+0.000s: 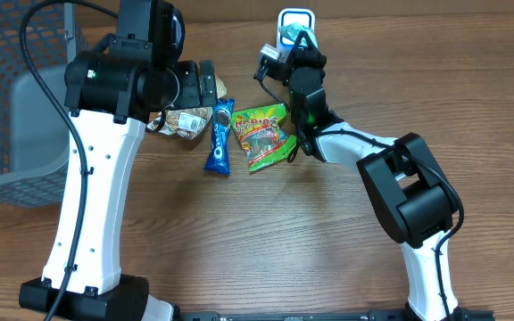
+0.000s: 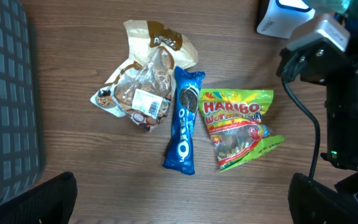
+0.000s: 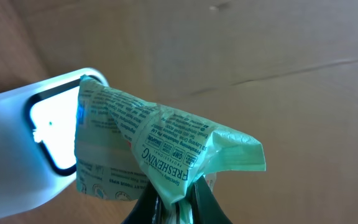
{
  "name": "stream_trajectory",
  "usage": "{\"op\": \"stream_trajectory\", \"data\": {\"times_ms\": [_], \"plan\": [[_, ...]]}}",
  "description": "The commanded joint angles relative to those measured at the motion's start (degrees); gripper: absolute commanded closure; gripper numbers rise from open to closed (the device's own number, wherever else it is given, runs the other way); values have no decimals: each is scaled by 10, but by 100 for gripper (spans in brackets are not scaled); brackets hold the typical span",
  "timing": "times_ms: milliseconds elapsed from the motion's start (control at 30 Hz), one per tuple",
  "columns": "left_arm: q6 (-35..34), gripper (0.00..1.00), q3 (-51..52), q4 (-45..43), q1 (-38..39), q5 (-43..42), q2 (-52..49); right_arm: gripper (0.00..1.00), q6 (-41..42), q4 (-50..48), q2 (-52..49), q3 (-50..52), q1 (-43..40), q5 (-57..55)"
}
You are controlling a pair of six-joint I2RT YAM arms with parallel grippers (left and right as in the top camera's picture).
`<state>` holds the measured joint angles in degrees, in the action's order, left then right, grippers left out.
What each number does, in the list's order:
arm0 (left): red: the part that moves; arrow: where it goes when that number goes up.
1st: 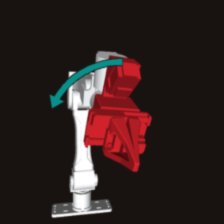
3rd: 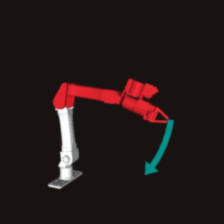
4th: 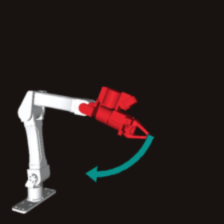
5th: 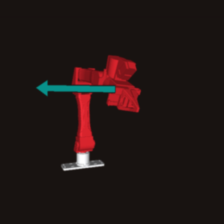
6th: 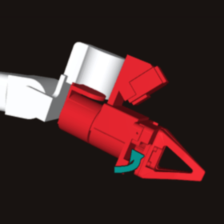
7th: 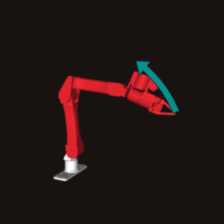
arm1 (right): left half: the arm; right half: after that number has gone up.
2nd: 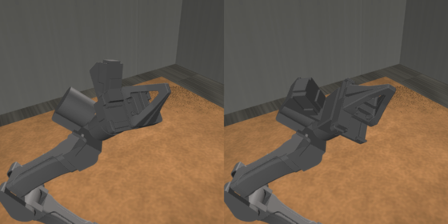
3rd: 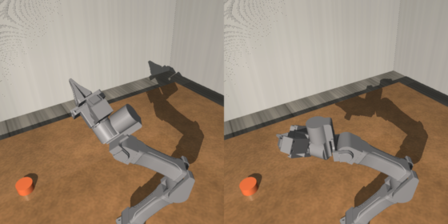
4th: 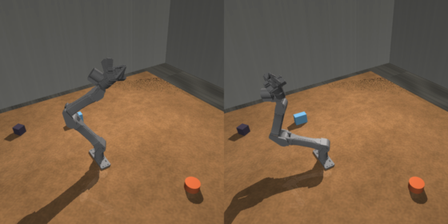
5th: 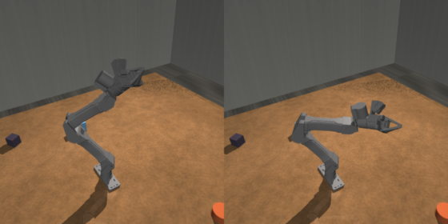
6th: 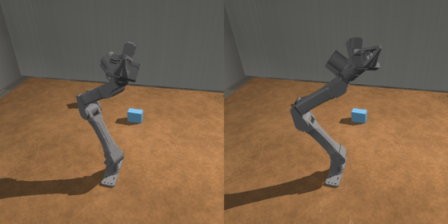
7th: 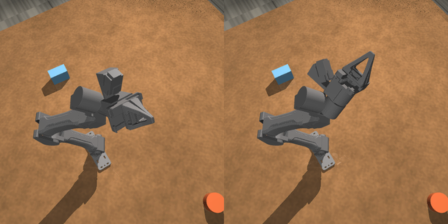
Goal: Scan the item barcode
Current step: 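Hold the wipes packet barcode in front of the white scanner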
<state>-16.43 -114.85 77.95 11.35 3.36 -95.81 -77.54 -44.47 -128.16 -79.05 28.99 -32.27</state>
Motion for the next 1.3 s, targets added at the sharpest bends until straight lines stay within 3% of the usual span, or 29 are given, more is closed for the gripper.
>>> {"op": "stream_trajectory", "data": {"times_ms": [0,800,900,1033,1267], "plan": [[-5,0,0,-2,-1,-4,-5,96,-24,-21,1,-9,-3,16],[-5,0,0,-2,-1,-4,-5,96,-42,-18,1,-9,-66,148],[-5,0,0,-2,-1,-4,-5,96,9,-43,1,-9,-66,137],[-5,0,0,-2,-1,-4,-5,96,162,-159,6,-9,-53,41],[-5,0,0,-2,-1,-4,-5,96,265,-180,26,-9,-29,-95]]}}
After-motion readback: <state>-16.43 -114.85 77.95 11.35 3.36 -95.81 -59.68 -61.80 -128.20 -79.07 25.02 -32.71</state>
